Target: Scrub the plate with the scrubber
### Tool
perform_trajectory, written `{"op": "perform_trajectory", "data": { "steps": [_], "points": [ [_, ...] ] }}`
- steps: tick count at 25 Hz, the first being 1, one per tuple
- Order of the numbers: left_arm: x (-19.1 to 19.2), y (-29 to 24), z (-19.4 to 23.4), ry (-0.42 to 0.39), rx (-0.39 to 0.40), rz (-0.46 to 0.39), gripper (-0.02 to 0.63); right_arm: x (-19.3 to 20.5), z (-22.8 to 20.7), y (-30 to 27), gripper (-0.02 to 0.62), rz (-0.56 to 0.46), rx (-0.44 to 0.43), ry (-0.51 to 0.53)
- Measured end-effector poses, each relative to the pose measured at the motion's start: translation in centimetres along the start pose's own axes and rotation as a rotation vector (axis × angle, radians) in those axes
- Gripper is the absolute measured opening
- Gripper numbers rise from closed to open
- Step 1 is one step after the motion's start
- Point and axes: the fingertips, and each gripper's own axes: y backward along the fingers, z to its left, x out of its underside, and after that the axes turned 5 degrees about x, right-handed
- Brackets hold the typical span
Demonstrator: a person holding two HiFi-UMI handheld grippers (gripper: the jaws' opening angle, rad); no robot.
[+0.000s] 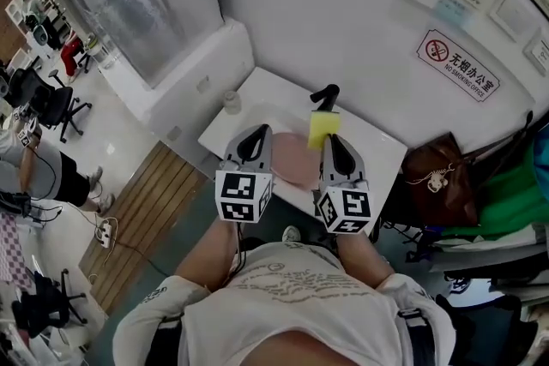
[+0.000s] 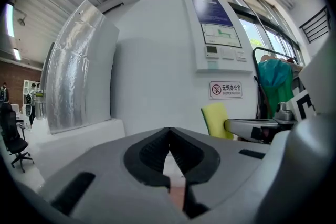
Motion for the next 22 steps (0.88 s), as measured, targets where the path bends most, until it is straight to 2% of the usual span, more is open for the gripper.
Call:
{"op": "perform_trajectory", "data": {
  "steps": [4,9,17,22],
  "points": [
    [1.2,-1.1,1.1,0.016,-0.006,0.030,0.022,1.0,0.0,-1.5,0.037,0.027,-0.012,0.002],
    [3.2,-2.9,2.4,0.039,0.030,0.086,0.022,2.2,-0.1,-2.8,0.037,0.063,-0.003,0.015],
    [5.3,-6.9,4.6,0.038,0.140,0.142,0.023,4.4,-1.2,-5.3,0.037,0.106,0.106,0.020],
    [7.5,-9.0,6.4,0.029,0.236,0.226,0.022,6.4,-1.7,-6.2,0.037,0.156,0.188,0.005]
  ]
}}
